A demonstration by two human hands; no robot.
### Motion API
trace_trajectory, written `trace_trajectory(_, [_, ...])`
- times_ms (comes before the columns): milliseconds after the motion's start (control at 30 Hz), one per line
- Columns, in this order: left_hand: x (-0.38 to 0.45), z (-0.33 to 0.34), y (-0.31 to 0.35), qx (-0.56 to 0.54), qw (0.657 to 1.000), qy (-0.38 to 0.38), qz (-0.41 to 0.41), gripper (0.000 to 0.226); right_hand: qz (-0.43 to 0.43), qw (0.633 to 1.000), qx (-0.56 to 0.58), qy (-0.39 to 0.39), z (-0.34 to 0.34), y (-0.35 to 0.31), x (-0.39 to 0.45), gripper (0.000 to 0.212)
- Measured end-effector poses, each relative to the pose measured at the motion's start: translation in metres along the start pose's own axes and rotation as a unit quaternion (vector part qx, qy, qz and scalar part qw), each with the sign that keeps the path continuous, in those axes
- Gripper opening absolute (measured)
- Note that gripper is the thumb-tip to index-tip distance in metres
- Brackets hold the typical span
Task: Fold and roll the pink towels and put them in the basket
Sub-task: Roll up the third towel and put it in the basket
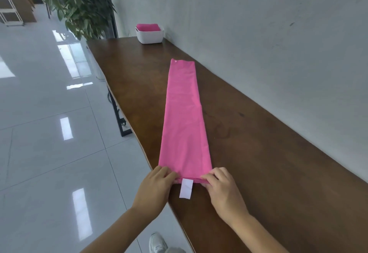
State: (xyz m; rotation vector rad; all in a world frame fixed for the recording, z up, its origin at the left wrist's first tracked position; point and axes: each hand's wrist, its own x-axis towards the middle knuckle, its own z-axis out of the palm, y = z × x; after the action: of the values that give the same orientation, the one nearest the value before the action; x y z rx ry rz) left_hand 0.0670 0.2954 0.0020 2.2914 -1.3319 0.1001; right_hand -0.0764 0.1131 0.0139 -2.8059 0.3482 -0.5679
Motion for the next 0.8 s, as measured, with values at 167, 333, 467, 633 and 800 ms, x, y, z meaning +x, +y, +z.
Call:
trace_trajectory(167, [0.012, -0.014, 0.011, -0.076, 0.990, -0.059, -0.102, 0.012, 0.004, 0.996, 0.082, -0.045, -0.004, 0.013, 0.004, 0.022])
trace_trajectory(333, [0.021, -0.018, 0.017, -0.112, 0.967, -0.122, -0.192, 0.014, 0.080, 0.981, 0.137, -0.108, -0.007, 0.015, 0.005, 0.026])
trace_trajectory(467, [0.013, -0.011, 0.026, 0.016, 0.993, -0.015, -0.116, 0.016, 0.009, 0.999, 0.029, -0.046, -0.001, 0.006, 0.006, 0.018])
trace_trajectory(633, [-0.016, 0.002, 0.026, 0.152, 0.977, 0.082, 0.124, 0.022, -0.118, 0.993, -0.016, 0.013, 0.009, -0.005, -0.013, 0.030])
trace_trajectory(800, [-0.029, 0.008, 0.023, 0.219, 0.960, 0.096, 0.143, 0.033, -0.154, 0.986, -0.063, 0.023, 0.011, 0.000, -0.018, 0.032])
